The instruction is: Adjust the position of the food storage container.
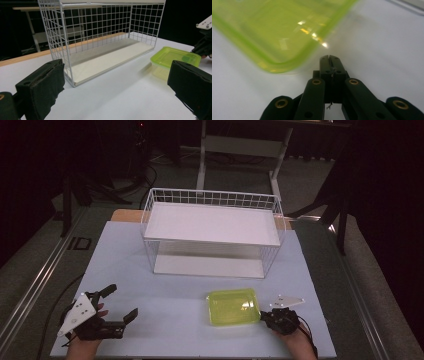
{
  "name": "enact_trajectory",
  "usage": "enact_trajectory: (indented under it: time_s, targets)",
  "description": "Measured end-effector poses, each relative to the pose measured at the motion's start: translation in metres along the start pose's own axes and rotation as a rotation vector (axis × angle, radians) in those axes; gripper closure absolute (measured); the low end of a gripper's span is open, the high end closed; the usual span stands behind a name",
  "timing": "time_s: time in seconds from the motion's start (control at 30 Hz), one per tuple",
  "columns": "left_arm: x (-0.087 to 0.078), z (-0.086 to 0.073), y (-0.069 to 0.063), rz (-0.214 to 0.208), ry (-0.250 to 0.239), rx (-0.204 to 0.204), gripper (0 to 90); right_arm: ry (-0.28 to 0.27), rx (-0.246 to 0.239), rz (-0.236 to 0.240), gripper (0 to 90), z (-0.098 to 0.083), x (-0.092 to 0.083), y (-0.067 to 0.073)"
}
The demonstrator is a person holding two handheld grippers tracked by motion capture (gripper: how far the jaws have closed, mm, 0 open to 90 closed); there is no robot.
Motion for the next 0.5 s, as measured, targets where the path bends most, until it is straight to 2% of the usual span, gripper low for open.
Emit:
enact_trajectory:
  time_s: [0.1, 0.17, 0.37, 0.5]
  targets:
    - [0.000, 0.000, 0.000, -0.001, 0.001, -0.002, 1.9, -0.014, 0.023, -0.017, 90.0, 0.004, -0.003, -0.008]
    - [0.001, 0.000, 0.000, 0.000, 0.002, -0.003, 2.0, -0.027, 0.022, -0.011, 90.0, 0.008, -0.005, -0.008]
    - [0.000, -0.001, 0.001, 0.006, 0.012, 0.002, 2.0, -0.004, -0.004, 0.026, 90.0, 0.015, 0.007, 0.008]
    - [-0.001, -0.001, 0.001, 0.010, 0.009, -0.002, 2.0, -0.009, -0.022, 0.064, 90.0, 0.020, 0.013, 0.022]
Point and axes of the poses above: each handheld gripper's, and its own axes: x roughly forward along the jaws, z roughly out of its top, y roughly to its left, the point moved 6 cm from there along x, roughly forward along the jaws, and after that the axes turned 1 degree about -x, right-handed, at the moved point
